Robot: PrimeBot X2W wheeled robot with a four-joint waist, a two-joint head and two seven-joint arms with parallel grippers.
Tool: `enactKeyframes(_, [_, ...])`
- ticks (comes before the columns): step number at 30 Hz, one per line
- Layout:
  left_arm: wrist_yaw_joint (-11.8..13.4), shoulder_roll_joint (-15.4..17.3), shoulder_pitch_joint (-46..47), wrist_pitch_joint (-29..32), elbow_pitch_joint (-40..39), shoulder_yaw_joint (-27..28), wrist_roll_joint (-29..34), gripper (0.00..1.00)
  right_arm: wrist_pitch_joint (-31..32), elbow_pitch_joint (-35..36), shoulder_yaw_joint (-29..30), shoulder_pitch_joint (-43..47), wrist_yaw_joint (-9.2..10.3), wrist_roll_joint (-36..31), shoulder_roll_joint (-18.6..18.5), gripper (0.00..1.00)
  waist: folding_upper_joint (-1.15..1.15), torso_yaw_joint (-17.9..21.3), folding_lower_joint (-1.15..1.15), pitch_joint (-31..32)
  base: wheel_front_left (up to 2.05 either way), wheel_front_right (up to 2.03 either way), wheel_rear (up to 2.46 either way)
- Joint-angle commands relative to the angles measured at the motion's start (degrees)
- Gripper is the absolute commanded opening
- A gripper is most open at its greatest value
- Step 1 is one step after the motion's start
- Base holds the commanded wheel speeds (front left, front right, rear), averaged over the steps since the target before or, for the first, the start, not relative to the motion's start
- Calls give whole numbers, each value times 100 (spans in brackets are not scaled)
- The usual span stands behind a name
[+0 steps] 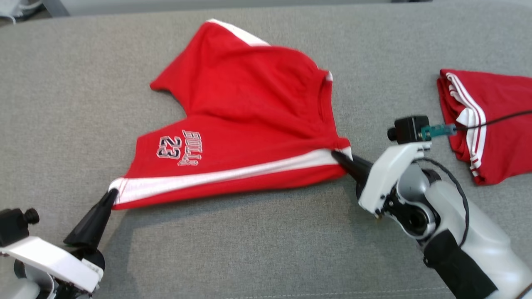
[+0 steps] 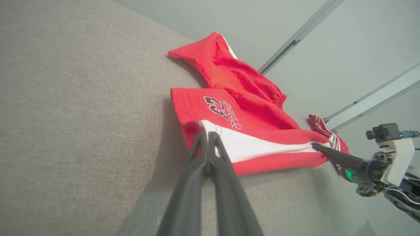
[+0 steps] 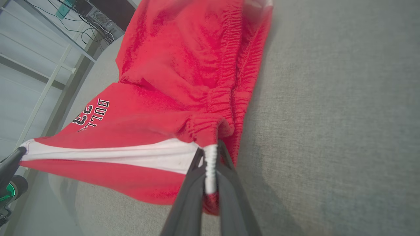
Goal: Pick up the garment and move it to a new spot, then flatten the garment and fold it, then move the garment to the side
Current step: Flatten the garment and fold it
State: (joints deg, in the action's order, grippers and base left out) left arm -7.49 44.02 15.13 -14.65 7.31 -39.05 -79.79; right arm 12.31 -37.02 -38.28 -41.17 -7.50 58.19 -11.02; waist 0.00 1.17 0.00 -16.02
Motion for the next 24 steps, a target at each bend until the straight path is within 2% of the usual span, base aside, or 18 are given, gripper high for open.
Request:
enactKeyframes(1, [0,229,-17,-34,23,249,-3,0,94,293,66,337,1,-53,-112,0,0,-4,0,254,0,0,0])
enactKeyframes(5, [0,84,-269,-35,157,311,-4,0,277,667,249,820,1,-68,-281,0,0,10,0,498,0,0,0])
enactKeyframes(6, [0,-91,-491,-35,244,453,35,0,399,978,435,1236,1,-126,-345,0,0,27,0,628,0,0,0])
enactKeyframes(10, [0,-232,-720,-35,324,499,109,0,597,1177,616,1564,1,-223,-372,0,0,37,0,732,0,0,0])
enactKeyframes(16, [0,-239,-982,-35,270,220,252,0,972,1547,901,1967,1,-375,-445,0,0,25,0,922,0,0,0])
enactKeyframes(24, [0,-378,-1240,-35,117,448,473,0,1070,2342,1187,2545,1,-630,-429,0,0,-33,0,1203,0,0,0])
